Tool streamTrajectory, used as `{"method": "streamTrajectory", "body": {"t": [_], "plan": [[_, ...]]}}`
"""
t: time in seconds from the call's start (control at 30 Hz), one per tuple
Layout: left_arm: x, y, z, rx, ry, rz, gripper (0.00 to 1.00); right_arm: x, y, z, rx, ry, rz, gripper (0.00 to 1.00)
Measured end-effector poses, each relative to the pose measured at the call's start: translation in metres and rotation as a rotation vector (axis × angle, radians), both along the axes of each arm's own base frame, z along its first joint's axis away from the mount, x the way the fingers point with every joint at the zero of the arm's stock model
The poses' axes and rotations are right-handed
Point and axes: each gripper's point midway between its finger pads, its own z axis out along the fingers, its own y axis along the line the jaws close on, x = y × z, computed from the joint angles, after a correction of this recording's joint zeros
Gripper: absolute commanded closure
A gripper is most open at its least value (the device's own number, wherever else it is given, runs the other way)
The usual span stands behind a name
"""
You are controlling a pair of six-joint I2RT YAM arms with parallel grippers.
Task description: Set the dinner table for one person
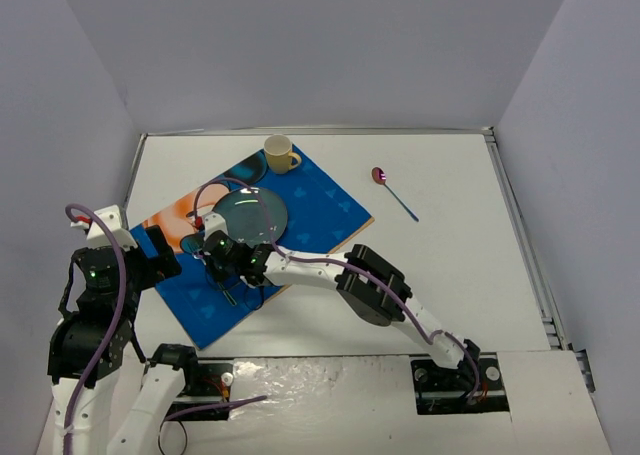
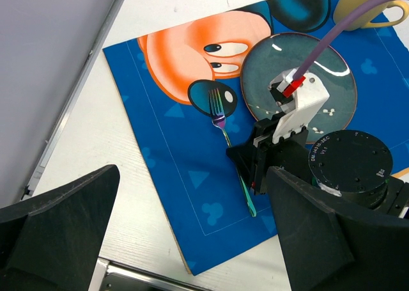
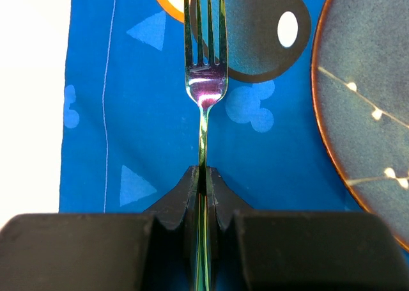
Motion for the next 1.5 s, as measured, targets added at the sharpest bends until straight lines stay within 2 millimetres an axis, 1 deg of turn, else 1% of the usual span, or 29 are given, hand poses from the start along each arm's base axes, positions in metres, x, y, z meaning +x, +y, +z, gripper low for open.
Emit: {"method": "streamTrajectory", "body": {"t": [0.27,0.4,0.5,0.57,0.67,0.77,0.97,1.0,1.07,1.13,1.2,1.27,1.37,1.47,1.5], "plan": [[0.0,0.0,0.001,0.003,-0.004,-0.003,0.03,0.002,0.005,-0.005,0.01,0.005,-0.006,1.0],[0.0,0.0,0.001,0.003,-0.006,-0.003,0.03,0.002,0.007,-0.011,0.007,0.008,-0.006,1.0],[0.0,0.0,0.001,0.003,-0.007,-0.003,0.03,0.002,0.007,-0.017,0.0,0.01,-0.006,0.94],[0.0,0.0,0.001,0.003,-0.007,-0.003,0.03,0.002,0.007,-0.018,-0.002,0.011,-0.006,0.88],[0.0,0.0,0.001,0.003,-0.007,-0.003,0.03,0.002,0.008,-0.017,0.001,0.01,-0.006,0.81],[0.0,0.0,0.001,0.003,-0.007,-0.003,0.03,0.003,0.008,-0.016,0.004,0.009,-0.006,0.68],[0.0,0.0,0.001,0.003,-0.007,-0.003,0.03,0.002,0.008,-0.016,0.003,0.009,-0.001,0.56],[0.0,0.0,0.001,0.003,-0.007,-0.003,0.03,0.002,0.008,-0.015,0.001,0.007,0.001,0.52],[0.0,0.0,0.002,0.002,-0.008,-0.003,0.03,0.002,0.004,-0.011,-0.006,0.0,0.005,0.47],[0.0,0.0,0.003,0.002,-0.011,-0.003,0.03,0.001,-0.003,-0.002,-0.015,-0.013,0.01,0.45],[0.0,0.0,0.006,0.001,-0.019,-0.003,0.03,0.003,-0.013,0.014,-0.02,-0.037,0.013,0.43],[0.0,0.0,0.01,0.002,-0.03,-0.004,0.03,0.004,-0.025,0.039,-0.015,-0.072,0.018,0.41],[0.001,0.0,0.016,0.008,-0.046,-0.012,0.03,0.014,-0.05,0.089,0.019,-0.123,0.006,0.4],[0.003,-0.001,0.019,0.015,-0.061,-0.024,0.03,0.036,-0.08,0.135,0.07,-0.171,-0.029,0.38],[0.005,-0.002,0.02,0.018,-0.067,-0.029,0.03,0.047,-0.094,0.147,0.086,-0.186,-0.048,0.38]]}}
